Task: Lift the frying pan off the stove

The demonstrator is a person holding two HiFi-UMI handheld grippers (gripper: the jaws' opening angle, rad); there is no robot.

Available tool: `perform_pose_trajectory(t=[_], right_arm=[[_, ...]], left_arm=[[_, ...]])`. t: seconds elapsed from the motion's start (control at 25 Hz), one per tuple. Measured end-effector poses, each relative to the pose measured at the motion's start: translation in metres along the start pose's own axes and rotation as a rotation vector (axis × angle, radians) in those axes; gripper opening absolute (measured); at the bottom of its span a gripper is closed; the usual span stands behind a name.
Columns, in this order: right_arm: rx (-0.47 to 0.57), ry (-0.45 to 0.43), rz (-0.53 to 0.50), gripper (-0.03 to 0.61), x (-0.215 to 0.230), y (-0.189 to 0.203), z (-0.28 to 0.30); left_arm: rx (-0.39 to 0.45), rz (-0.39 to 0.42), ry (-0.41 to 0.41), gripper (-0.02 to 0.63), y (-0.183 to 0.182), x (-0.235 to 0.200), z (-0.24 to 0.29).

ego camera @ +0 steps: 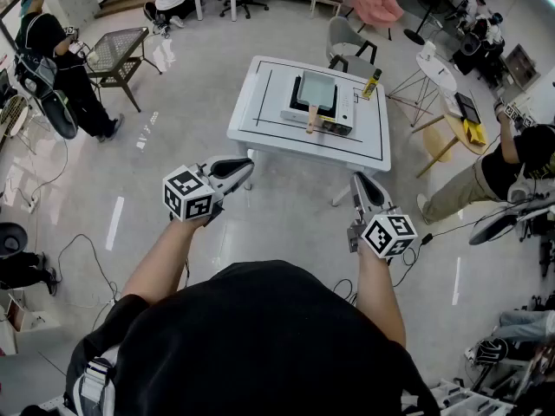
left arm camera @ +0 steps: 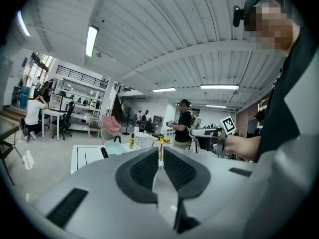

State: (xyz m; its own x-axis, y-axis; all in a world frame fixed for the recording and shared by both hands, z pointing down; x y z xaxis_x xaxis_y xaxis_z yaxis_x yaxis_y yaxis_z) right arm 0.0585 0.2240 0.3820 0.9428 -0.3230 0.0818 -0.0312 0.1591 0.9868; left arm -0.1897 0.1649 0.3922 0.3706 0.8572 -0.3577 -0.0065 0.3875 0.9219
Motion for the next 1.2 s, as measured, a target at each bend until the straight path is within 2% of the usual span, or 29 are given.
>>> perform_pose_trajectory(t=[0.32,0.56,1.2], right_arm=[[-0.006,0.007,0.006,0.026,-0.002,0.003,0.004],[0.012,0.017,0.075,0.020,-0.006,0.003,0.015],[-0.005,0.021,0.096,0.017,0.000,0.006,0.042]], left_arm=[[-0.035,-0.035,0.016,0.035,0.006,-0.010,-0.001],[-0.054,-0.043,0.028,0.035,0.007,-0.019,-0.003],[-0.086,-0.075,0.041,0.035,0.009,-0.050,0.009]])
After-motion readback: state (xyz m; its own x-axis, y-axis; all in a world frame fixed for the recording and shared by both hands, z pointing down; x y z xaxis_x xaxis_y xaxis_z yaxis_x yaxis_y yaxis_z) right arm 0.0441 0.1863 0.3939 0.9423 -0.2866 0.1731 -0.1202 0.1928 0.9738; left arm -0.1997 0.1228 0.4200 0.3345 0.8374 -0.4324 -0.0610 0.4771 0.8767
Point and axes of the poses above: the fingertips, and each gripper's own axes: z forward along the fingers, x to its right, y out of its underside, the point moved 1 cm from there along -z, backward along the fingers, and after that the axes turned 10 degrees about -z, right-handed, at the moved point
